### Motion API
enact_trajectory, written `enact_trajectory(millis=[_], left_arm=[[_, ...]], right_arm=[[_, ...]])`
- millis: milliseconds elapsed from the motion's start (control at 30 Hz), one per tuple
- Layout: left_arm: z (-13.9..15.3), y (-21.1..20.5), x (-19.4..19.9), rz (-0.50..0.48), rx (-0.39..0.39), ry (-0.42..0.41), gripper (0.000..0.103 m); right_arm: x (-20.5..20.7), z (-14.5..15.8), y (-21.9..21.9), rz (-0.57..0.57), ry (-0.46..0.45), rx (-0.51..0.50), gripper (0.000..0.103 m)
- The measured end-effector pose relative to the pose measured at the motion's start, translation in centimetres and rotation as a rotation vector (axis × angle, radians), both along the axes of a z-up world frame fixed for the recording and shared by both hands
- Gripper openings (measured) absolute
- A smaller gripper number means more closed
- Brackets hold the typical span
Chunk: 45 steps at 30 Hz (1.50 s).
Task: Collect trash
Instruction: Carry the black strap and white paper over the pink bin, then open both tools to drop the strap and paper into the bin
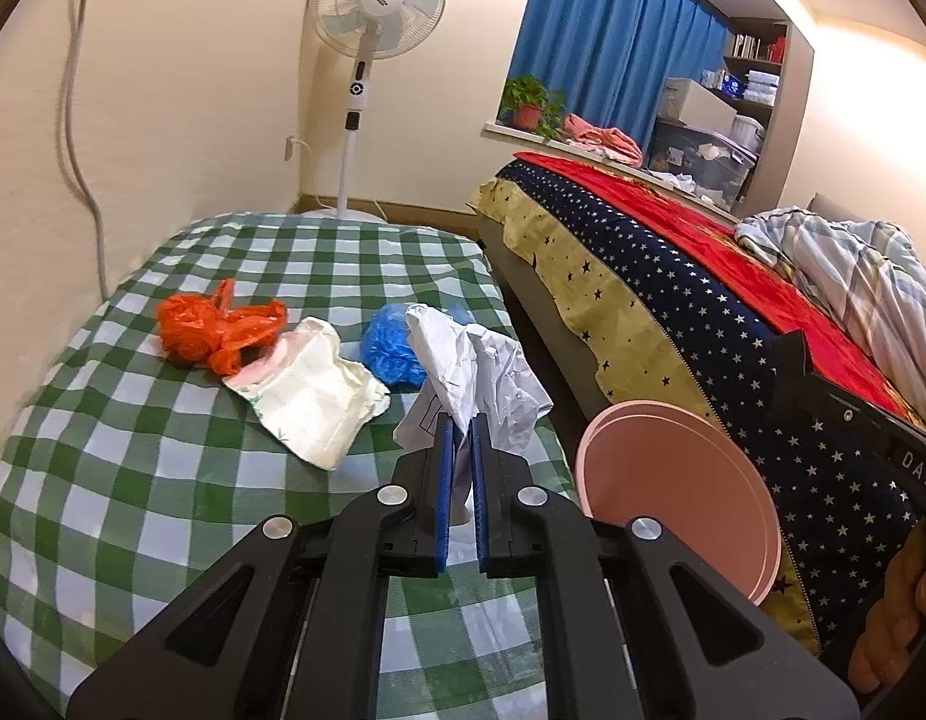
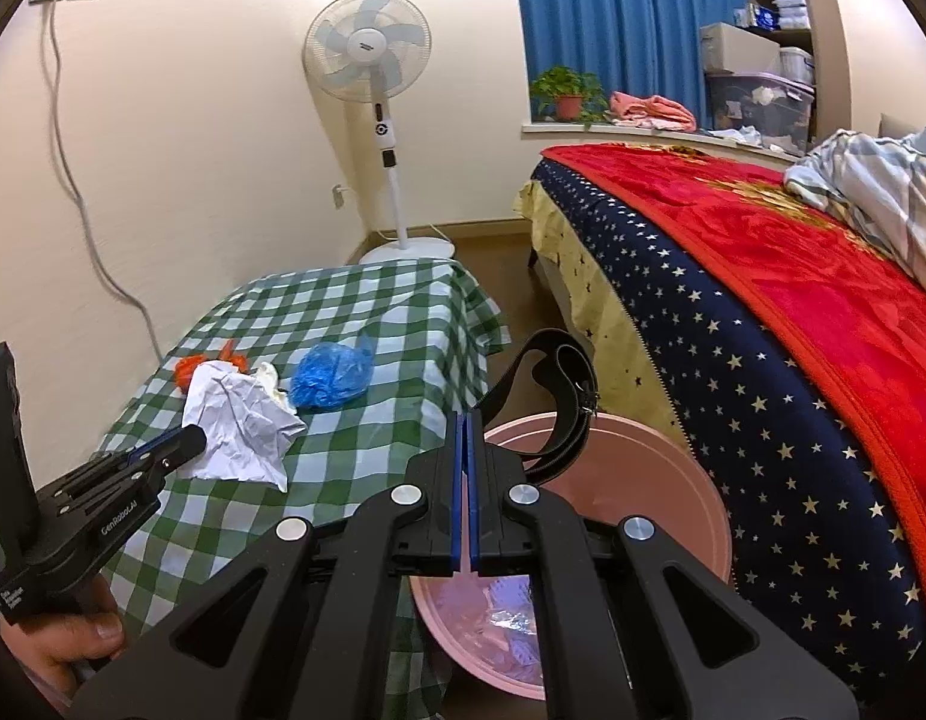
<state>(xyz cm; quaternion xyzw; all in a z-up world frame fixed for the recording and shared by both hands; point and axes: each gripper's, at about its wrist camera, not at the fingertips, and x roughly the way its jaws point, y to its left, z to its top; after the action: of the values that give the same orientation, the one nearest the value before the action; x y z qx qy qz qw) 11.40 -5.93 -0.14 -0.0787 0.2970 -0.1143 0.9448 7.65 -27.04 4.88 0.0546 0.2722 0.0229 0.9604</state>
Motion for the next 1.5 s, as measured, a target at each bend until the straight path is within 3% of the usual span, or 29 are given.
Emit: enact_trajectory(millis=[700,1000,1500], left_arm=[[-0.8,-6.2,1.0,-0.14,-0.02,0.014,0.006],[-1.4,-9.3,1.3,-0.197,0.006,0.023,0.006],[-2.0,-10.9,1.7,-0.232,0.01,0.045,0.006]], right_arm=[[0.5,-1.1,-3.1,-0.105,0.043,0.013,0.001],[0.5,-1.4,-4.4,-0.153,0.058,0.014,0.001],[0.4,-1.4,-5.3,-0.18,0.062,0.021,0.002]])
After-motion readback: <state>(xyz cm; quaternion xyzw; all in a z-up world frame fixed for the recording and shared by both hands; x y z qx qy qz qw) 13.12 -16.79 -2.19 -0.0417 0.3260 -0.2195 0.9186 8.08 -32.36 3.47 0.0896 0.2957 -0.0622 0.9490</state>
